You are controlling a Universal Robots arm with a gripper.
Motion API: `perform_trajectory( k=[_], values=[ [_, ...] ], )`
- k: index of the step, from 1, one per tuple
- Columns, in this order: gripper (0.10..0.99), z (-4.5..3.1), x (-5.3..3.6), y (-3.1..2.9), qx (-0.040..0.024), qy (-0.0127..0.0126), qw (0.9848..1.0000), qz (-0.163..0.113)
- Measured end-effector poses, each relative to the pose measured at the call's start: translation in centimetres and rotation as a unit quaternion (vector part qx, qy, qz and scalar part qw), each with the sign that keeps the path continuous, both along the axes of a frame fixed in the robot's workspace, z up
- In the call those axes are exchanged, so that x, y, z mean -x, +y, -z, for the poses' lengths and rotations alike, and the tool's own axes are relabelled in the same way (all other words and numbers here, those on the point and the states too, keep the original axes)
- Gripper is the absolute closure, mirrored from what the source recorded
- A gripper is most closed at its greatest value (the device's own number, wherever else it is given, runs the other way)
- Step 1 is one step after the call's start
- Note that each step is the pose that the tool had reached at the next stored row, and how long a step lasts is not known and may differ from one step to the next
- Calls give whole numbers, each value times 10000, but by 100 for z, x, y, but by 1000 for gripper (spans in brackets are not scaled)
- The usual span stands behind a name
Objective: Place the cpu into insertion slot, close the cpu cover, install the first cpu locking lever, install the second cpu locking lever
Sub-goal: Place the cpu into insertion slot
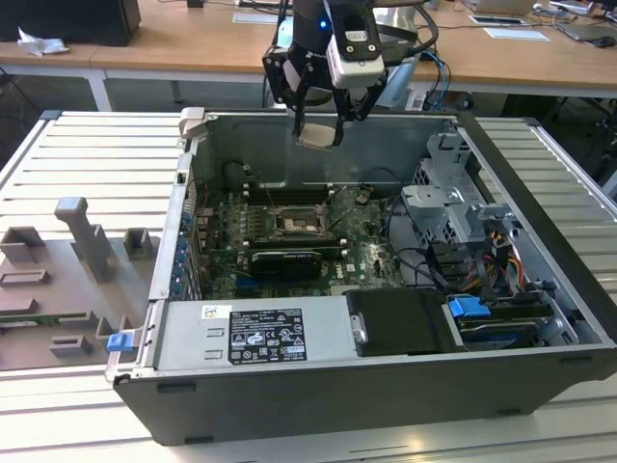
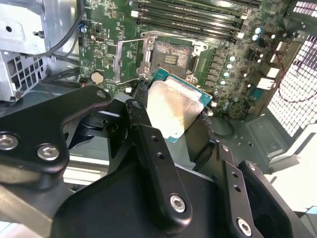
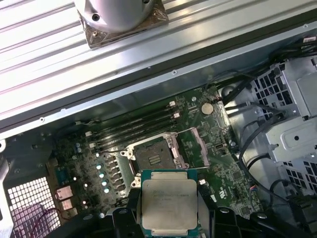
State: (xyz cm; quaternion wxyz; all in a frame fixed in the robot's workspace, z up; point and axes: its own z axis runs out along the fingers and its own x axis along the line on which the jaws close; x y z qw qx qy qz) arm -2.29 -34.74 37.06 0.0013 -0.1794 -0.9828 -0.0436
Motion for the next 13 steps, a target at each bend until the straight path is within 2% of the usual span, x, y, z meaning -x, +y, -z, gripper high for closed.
perform_trajectory(
  k=[13],
  values=[
    [545, 7, 0, 0, 9, 0, 9989, 459]
  ],
)
